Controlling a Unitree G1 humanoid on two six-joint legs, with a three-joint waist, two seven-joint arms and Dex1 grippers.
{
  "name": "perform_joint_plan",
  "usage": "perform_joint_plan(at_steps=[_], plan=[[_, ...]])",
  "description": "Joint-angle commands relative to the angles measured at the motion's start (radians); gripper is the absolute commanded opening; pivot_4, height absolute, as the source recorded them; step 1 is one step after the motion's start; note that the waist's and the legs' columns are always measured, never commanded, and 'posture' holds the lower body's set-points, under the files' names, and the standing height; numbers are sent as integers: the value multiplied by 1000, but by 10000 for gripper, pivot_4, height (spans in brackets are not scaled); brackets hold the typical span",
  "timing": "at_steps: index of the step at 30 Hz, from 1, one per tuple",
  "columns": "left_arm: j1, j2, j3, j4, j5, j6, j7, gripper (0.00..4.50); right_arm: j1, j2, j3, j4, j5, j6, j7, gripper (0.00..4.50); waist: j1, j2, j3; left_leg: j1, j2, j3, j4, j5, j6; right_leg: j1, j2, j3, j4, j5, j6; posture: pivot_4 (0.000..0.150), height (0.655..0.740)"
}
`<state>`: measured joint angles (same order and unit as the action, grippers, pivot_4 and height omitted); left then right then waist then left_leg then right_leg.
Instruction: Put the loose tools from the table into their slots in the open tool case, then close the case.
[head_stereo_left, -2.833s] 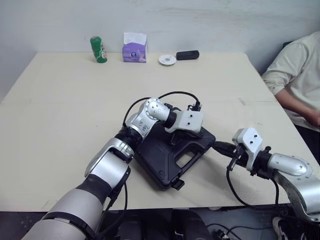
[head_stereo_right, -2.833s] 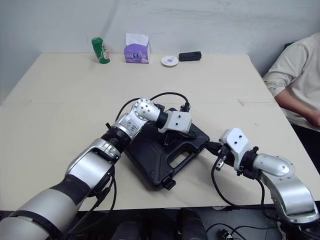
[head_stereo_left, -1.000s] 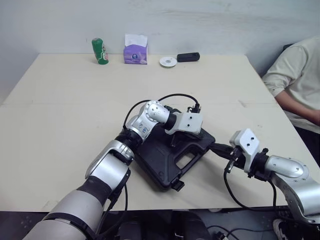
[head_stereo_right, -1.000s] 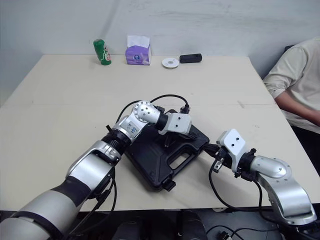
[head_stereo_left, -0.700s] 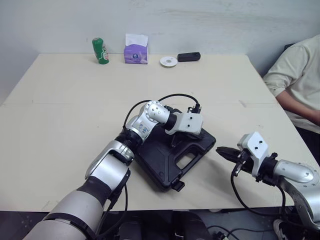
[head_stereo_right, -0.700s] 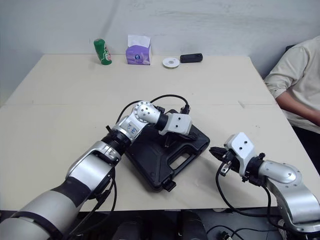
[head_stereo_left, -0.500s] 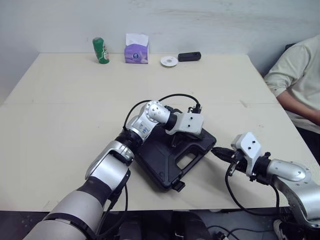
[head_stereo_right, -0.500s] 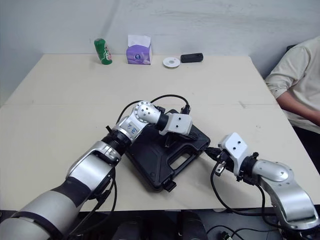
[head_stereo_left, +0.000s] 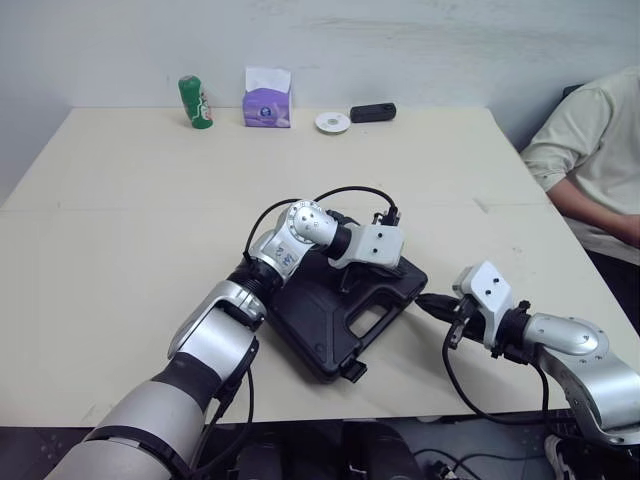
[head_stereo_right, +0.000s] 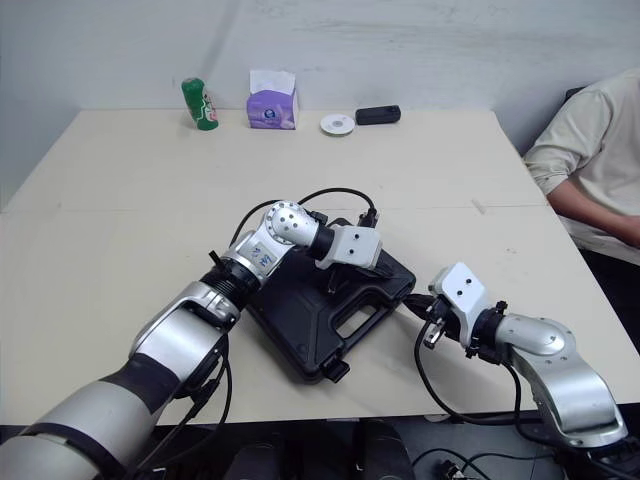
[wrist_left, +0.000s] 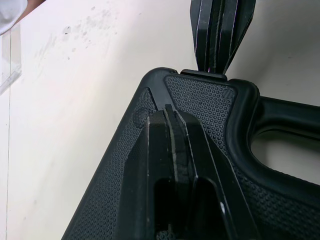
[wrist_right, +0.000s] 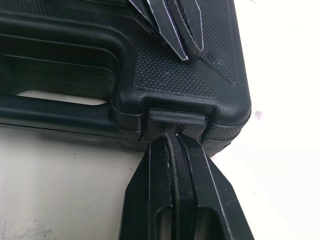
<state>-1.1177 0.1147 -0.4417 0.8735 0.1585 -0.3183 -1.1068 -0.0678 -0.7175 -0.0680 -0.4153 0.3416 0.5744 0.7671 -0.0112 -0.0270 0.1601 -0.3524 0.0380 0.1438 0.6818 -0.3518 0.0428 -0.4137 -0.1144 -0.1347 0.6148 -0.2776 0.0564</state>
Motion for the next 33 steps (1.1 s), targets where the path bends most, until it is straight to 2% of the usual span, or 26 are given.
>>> perform_joint_plan(at_steps=[1, 6, 11, 14, 15, 18, 20, 23, 26, 28, 33], plan=[[76, -17, -107, 55, 101, 14, -42, 340, -83, 24, 6, -43, 28, -21, -4, 0, -5, 0, 0, 0, 0, 0, 0, 0, 0, 0, 0, 0, 0, 0, 0, 1500, 7316], [84, -13, -101, 50, 95, 17, -41, 340, -84, 12, 10, -47, 20, -10, 5, 0, -15, 0, 0, 0, 0, 0, -1, 0, 0, 0, 0, 0, 0, 0, 0, 1500, 7316], [89, 62, -9, -64, -5, 108, -109, 340, -4, -54, -42, -83, 23, -4, 38, 0, -14, 3, 2, -1, 0, 0, -2, 0, -1, -1, 0, 0, 0, 0, 0, 1500, 7316], [154, 159, 59, -347, -166, 314, -262, 340, 75, -93, -98, -151, 62, 22, 70, 0, -16, 7, 6, -2, 0, 0, -5, 1, -3, -4, 1, -1, 0, -1, -1, 1500, 7316], [187, 207, 80, -484, -246, 434, -318, 340, 114, -107, -117, -189, 91, 33, 94, 0, -16, 8, 7, -2, 0, 0, -7, 3, -8, -5, 1, -1, -1, -2, -2, 1500, 7316], [283, 355, 128, -818, -425, 699, -409, 340, 217, -135, -144, -290, 181, 74, 147, 0, -11, 11, 14, -5, 0, 1, -13, 10, -14, -9, 3, -1, -1, -3, -3, 1500, 7316], [337, 434, 148, -965, -491, 803, -425, 340, 263, -144, -146, -337, 222, 99, 158, 0, -5, 11, 17, -9, 0, 1, -13, 12, -15, -13, 4, 0, 4, -3, -3, 1500, 7316], [436, 538, 146, -1109, -515, 842, -419, 340, 286, -135, -72, -371, 233, 114, 143, 0, 9, 12, 19, -16, 0, -1, -3, 11, -13, -16, 4, -1, 3, -2, -2, 1500, 7316], [499, 588, 127, -1159, -498, 850, -378, 340, 271, -130, 7, -381, 243, 134, 140, 0, 17, 12, 20, -15, -3, -1, 0, 9, -9, -15, 1, 1, 3, -1, 1, 1500, 7316], [532, 618, 100, -1166, -451, 786, -382, 340, 256, -134, 55, -384, 246, 141, 146, 0, 21, 12, 20, -17, -4, -2, 0, 7, -2, -15, 0, 2, 1, 0, 1, 1500, 7316], [543, 597, 49, -1109, -344, 670, -304, 340, 217, -133, 173, -369, 205, 122, 144, 0, 40, 14, 20, -17, -4, -2, 0, 8, -8, -15, 0, 2, 1, 0, 1, 1500, 7316]])
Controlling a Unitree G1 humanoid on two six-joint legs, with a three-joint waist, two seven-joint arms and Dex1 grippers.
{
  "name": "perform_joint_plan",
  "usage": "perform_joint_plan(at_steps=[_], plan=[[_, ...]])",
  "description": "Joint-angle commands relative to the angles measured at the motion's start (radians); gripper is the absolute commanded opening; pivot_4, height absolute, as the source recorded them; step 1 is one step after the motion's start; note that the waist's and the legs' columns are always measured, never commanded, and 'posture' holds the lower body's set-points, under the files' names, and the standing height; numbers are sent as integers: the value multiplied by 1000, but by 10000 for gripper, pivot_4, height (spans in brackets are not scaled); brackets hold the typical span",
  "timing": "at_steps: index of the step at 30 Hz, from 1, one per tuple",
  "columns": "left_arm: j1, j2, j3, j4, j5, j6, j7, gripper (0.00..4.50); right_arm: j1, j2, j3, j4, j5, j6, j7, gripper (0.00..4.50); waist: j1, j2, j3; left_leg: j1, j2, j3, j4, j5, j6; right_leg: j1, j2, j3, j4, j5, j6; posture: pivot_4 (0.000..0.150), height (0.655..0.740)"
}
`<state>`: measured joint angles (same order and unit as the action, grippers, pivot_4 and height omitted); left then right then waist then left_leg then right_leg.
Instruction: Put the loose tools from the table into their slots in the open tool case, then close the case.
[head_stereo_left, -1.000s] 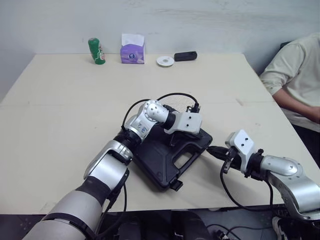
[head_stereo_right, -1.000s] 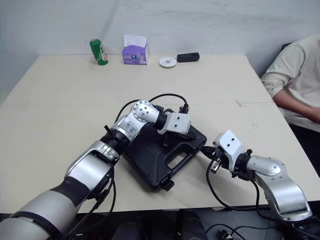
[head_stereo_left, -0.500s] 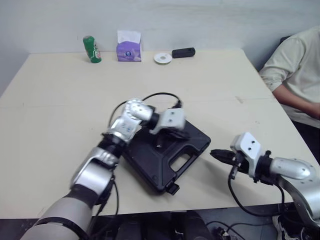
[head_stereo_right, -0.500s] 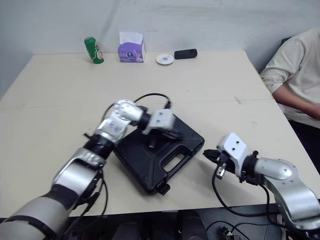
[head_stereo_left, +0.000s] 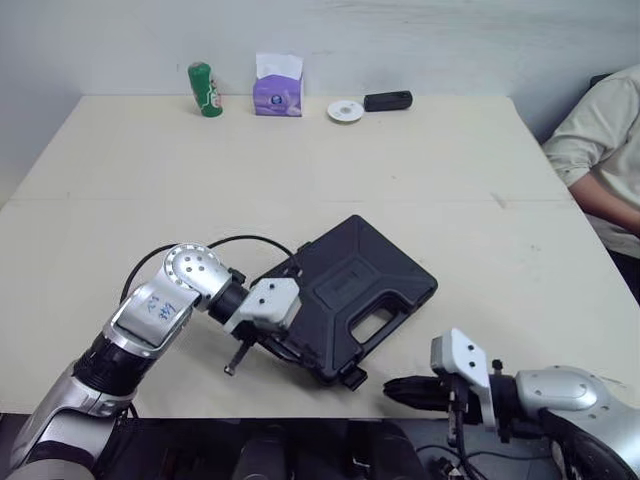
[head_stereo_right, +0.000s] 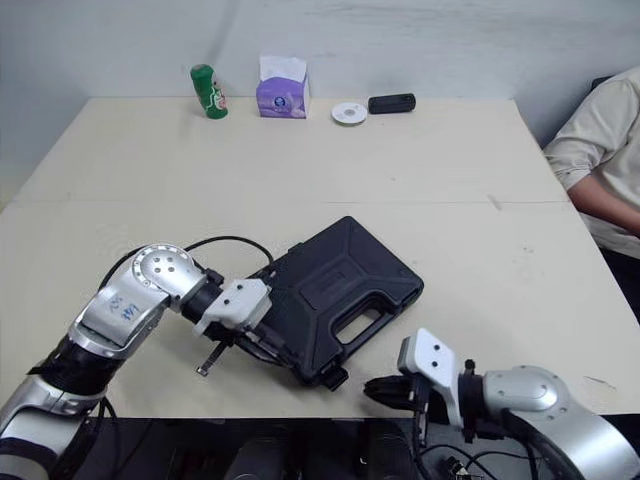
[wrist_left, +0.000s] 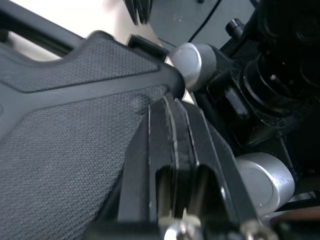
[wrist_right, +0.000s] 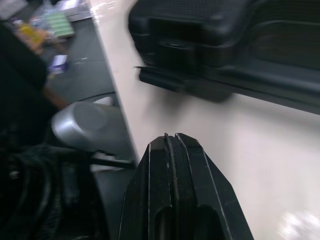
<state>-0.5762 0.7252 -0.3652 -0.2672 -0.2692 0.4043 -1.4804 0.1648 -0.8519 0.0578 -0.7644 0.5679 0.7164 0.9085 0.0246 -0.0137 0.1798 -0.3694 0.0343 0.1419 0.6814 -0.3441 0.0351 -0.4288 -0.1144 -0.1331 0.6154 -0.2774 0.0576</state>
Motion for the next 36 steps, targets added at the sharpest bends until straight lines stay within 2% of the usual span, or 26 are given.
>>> perform_joint_plan(at_steps=[1, 5, 11, 17, 24, 29, 31, 36], plan=[[-2, -25, -32, 43, 94, -65, 86, 340, -26, 5, 67, -9, -34, -27, -2, 0, 7, 0, 0, 0, 0, 0, 0, 0, 0, 0, 0, 0, 0, 0, 0, 1500, 7316], [-12, -48, -46, 66, 109, -82, 105, 340, -72, 30, 114, 22, -52, -31, -21, 0, 13, 0, 0, 0, -3, 0, 1, 0, 4, 2, -2, 0, -2, 3, 4, 1500, 7316], [-33, -47, -113, 124, 200, -162, 133, 340, -122, 61, 154, 45, -67, -34, -34, 0, 18, 1, -2, 0, -3, 1, 1, -1, 6, 3, -3, 0, -5, 4, 6, 1500, 7316], [-74, -75, -42, 53, 8, 26, 91, 340, -136, 45, 126, 53, -65, -33, -31, 0, 22, 1, -3, -1, -4, 1, 2, -1, 7, 3, -3, 0, -5, 5, 7, 1500, 7316], [-105, -114, -7, 63, -39, 88, 122, 340, -124, 36, 117, 58, -75, -44, -30, 0, 19, 1, -2, -3, -3, 2, 2, -1, 7, 1, -1, -1, -5, 5, 7, 1500, 7316], [-114, -163, -44, 82, 5, 73, 167, 340, -92, 10, 92, 64, -94, -62, -23, 0, 18, 1, -2, -3, -3, 2, 2, -1, 7, 1, -1, 0, -5, 5, 7, 1500, 7316], [-107, -165, -80, 91, 60, 31, 182, 340, -84, 4, 81, 67, -96, -69, -22, 0, 18, 1, -2, -3, -3, 2, 2, -1, 7, 1, -1, 0, -5, 5, 7, 1500, 7316], [-72, -105, -183, 93, 168, -49, 141, 340, -81, 3, 65, 65, -92, -72, -23, 0, 11, 1, -2, -1, -3, 3, 2, 0, 7, 2, -1, 0, -4, 5, 7, 1500, 7316]])
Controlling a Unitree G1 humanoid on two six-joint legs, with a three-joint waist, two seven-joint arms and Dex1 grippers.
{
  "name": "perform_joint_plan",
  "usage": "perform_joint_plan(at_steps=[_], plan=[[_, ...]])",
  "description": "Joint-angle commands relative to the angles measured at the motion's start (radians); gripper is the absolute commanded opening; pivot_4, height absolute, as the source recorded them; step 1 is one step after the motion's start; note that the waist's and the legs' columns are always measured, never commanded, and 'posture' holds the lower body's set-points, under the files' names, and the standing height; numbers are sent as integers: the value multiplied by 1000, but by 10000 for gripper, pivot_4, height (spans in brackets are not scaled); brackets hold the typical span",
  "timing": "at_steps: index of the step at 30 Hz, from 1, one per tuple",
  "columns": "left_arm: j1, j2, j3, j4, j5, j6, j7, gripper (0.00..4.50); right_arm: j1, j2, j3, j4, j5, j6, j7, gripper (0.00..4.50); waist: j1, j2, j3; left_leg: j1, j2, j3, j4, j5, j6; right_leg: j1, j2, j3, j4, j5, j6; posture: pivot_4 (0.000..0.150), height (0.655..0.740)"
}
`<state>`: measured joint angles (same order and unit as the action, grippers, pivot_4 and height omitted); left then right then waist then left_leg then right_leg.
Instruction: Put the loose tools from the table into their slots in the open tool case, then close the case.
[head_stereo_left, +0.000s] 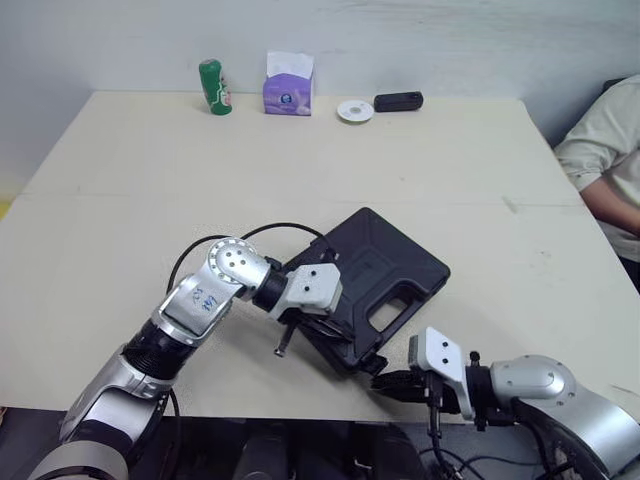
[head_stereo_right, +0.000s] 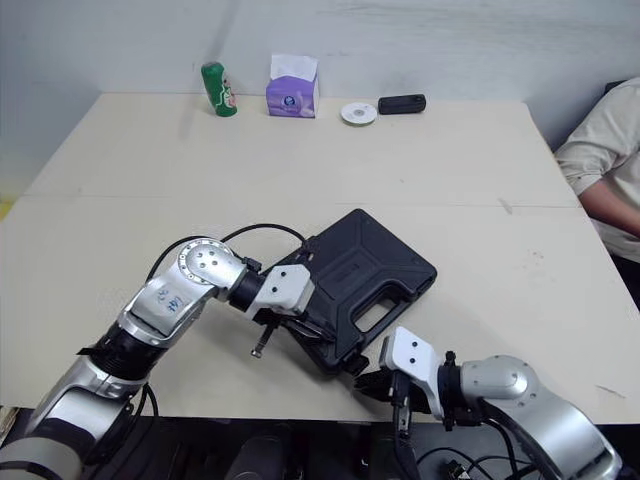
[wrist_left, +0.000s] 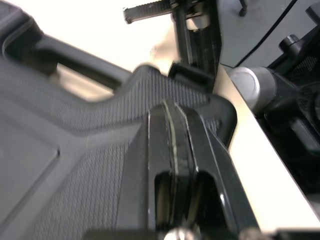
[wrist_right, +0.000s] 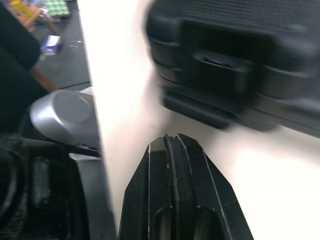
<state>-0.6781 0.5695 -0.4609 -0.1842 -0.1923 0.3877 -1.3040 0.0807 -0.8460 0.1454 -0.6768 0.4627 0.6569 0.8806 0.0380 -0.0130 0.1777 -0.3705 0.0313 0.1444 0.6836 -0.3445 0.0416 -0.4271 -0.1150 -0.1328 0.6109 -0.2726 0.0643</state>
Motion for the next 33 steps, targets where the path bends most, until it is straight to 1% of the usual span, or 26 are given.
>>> perform_joint_plan(at_steps=[1, 3, 7, 9, 11, 17, 23, 29, 32, 33], plan=[[36, 68, -111, 17, 128, -72, -40, 340, 1, 0, -21, -24, 15, -10, 3, 0, -8, 0, 0, 0, 0, 0, 0, 0, 0, 0, 0, 0, 0, 0, 0, 1500, 7316], [41, 86, -146, 38, 191, -122, -24, 340, -9, 7, -12, -24, 14, -7, -2, 0, -13, 1, -3, 1, 1, 0, 0, 0, 0, 1, 0, 0, 0, 0, -1, 1500, 7316], [46, 73, -157, 71, 232, -150, 13, 340, -41, 32, 1, -21, 16, -1, -16, 0, -14, 3, -9, 6, 1, 0, 0, -1, 0, 5, 0, 0, 0, -1, -1, 1500, 7316], [51, 76, -157, 74, 229, -148, 9, 340, -58, 44, -5, -22, 26, 9, -20, 0, -13, 3, -9, 13, 1, -1, -1, -4, 5, 11, -1, 0, -1, -1, -1, 1500, 7316], [54, 79, -156, 73, 225, -145, 9, 340, -75, 55, -15, -26, 45, 22, -23, 0, -14, 2, -10, 18, 2, -1, -2, -7, 6, 17, -1, 0, -3, -1, -2, 1500, 7316], [58, 77, -151, 76, 219, -136, 13, 340, -146, 102, -42, -41, 115, 73, -46, 0, -14, 4, -12, 18, 3, -2, -2, -8, 5, 17, -1, 0, -3, -1, -2, 1500, 7316], [61, 64, -154, 72, 214, -120, 22, 340, -188, 117, -18, -26, 96, 79, -43, 0, -16, 5, -13, 18, 3, -2, -2, -8, 5, 17, -1, 0, -3, -2, -3, 1500, 7316], [62, 63, -120, 78, 188, -115, 30, 340, -172, 62, -39, -20, 73, 62, -8, 0, -16, 6, -13, 18, 3, -2, -2, -8, 5, 16, -1, 0, -3, -2, -3, 1500, 7316], [74, 71, -36, 37, 118, -147, 29, 340, -131, -21, -71, -16, 18, 34, 7, 0, -15, 7, -12, 18, 3, -1, -2, -8, 5, 16, -1, 1, -3, -2, -3, 1500, 7316], [79, 70, 3, 11, 81, -111, 38, 340, -118, -43, -94, -16, 17, 29, 13, 0, -15, 7, -12, 17, 3, -1, -2, -8, 5, 16, -1, 1, -3, -2, -2, 1500, 7316]])
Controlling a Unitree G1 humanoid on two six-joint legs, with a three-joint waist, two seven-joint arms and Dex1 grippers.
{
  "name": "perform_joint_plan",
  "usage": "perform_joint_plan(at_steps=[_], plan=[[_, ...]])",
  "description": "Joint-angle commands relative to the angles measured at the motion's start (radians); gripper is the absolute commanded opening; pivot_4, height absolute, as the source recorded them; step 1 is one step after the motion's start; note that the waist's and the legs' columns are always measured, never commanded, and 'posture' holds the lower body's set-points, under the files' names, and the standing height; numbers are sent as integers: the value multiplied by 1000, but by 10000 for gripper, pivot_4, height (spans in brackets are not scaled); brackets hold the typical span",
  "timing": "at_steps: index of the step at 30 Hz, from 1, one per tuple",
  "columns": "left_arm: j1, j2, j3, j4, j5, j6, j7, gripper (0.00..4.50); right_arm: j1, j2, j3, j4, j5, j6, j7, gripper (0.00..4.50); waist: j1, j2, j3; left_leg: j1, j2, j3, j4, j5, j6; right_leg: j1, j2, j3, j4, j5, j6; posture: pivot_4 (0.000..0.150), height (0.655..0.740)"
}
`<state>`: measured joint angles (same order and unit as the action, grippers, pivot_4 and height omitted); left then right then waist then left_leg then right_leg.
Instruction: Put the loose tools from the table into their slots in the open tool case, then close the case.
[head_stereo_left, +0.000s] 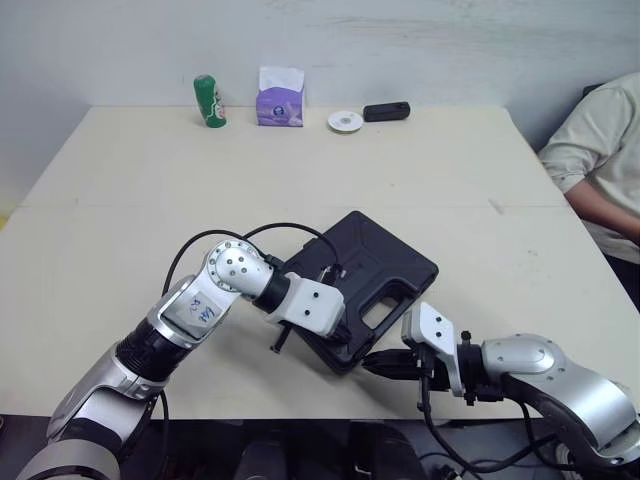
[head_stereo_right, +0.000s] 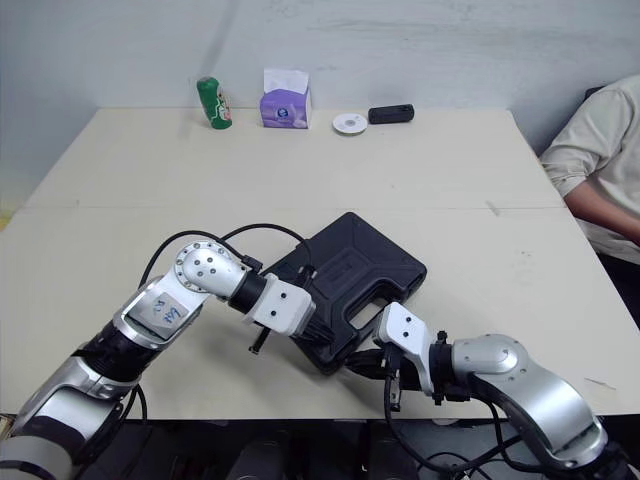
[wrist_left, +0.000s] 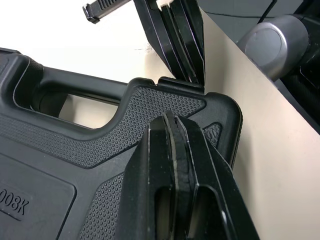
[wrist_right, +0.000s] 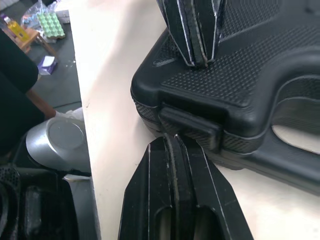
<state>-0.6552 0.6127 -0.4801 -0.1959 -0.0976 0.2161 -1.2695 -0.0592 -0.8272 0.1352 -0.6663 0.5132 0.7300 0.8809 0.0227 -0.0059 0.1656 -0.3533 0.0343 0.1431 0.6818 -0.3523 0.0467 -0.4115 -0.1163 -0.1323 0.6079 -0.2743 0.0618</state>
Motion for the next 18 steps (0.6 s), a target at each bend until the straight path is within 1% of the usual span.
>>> perform_joint_plan(at_steps=[1, 2, 4, 5, 6, 8, 9, 10, 11, 13, 14, 16, 17, 18], plan=[[59, 26, 47, 6, -38, 91, 11, 340, 30, -73, -99, -26, -30, -48, 16, 0, 0, 0, 1, -1, 0, 0, 0, 0, 0, -1, 0, 0, 0, 0, 0, 1500, 7316], [67, 31, 85, -15, -78, 137, 16, 340, 39, -87, -134, -27, -14, -48, 23, 0, 0, 0, 3, -1, 0, 0, -1, 0, 0, -2, 0, 0, 0, 0, 0, 1500, 7316], [88, 60, 163, -54, -149, 211, 18, 6598, 60, -110, -223, -33, 31, -46, 48, 0, -2, -1, 9, -2, 1, 0, -1, 1, -2, -3, 1, -1, 1, -1, -1, 1500, 7316], [100, 81, 202, -67, -180, 243, 20, 8482, 68, -121, -275, -35, 58, -42, 66, 0, -2, 0, 11, -4, 1, 0, -1, 2, -4, -5, 1, -1, 1, -1, -2, 1500, 7316], [114, 100, 238, -78, -206, 266, 22, 12843, 74, -130, -320, -32, 82, -37, 80, 0, -2, 0, 13, -6, 1, 0, -1, 3, -6, -7, 2, -1, 3, -1, -2, 1500, 7316], [150, 138, 325, -110, -285, 330, 23, 22179, 86, -154, -410, -21, 130, -20, 112, 6677, -1, -1, 14, -8, 1, 0, -1, 5, -9, -9, 2, -1, 3, -1, -2, 1500, 7316], [172, 157, 384, -132, -342, 379, 26, 26032, 94, -171, -460, -14, 156, -8, 136, 9015, 0, -1, 14, -11, 1, 0, -1, 5, -10, -12, 2, -2, 4, -1, -2, 1500, 7316], [192, 176, 440, -152, -394, 427, 31, 30768, 102, -189, -506, -6, 178, 0, 161, 13888, 1, -2, 15, -16, 1, 0, 0, 5, -9, -16, 2, -1, 5, -1, -2, 1500, 7316], [211, 193, 491, -169, -439, 467, 39, 34563, 110, -205, -545, 4, 195, 6, 184, 17804, 1, -2, 15, -17, 1, 0, 0, 6, -9, -17, 2, -2, 4, -1, -1, 1500, 7316], [243, 219, 567, -194, -503, 523, 59, 44262, 120, -229, -604, 25, 217, 14, 215, 28296, 2, -4, 16, -17, 1, 0, 0, 6, -9, -17, 2, -2, 4, -1, -1, 1500, 7316], [267, 239, 616, -212, -539, 553, 64, 45000, 118, -245, -640, 48, 225, 20, 231, 33417, 3, -4, 16, -18, 1, 0, 0, 6, -9, -16, 2, -2, 3, -1, -1, 1500, 7316], [314, 286, 710, -240, -606, 604, 61, 45000, 104, -270, -696, 107, 228, 21, 255, 43395, 2, -5, 17, -17, 0, 0, 0, 5, -8, -16, 2, -1, 2, 0, 0, 1500, 7316], [328, 307, 754, -244, -639, 634, 68, 45000, 98, -281, -714, 140, 219, 11, 265, 44312, 1, -5, 17, -18, 0, 0, 0, 5, -8, -16, 2, -1, 2, 0, 0, 1500, 7316], [339, 328, 805, -236, -665, 659, 77, 45000, 97, -295, -731, 177, 204, -4, 280, 44312, 1, -6, 17, -17, 0, 1, 0, 5, -8, -16, 2, -1, 1, 0, 0, 1500, 7316]])
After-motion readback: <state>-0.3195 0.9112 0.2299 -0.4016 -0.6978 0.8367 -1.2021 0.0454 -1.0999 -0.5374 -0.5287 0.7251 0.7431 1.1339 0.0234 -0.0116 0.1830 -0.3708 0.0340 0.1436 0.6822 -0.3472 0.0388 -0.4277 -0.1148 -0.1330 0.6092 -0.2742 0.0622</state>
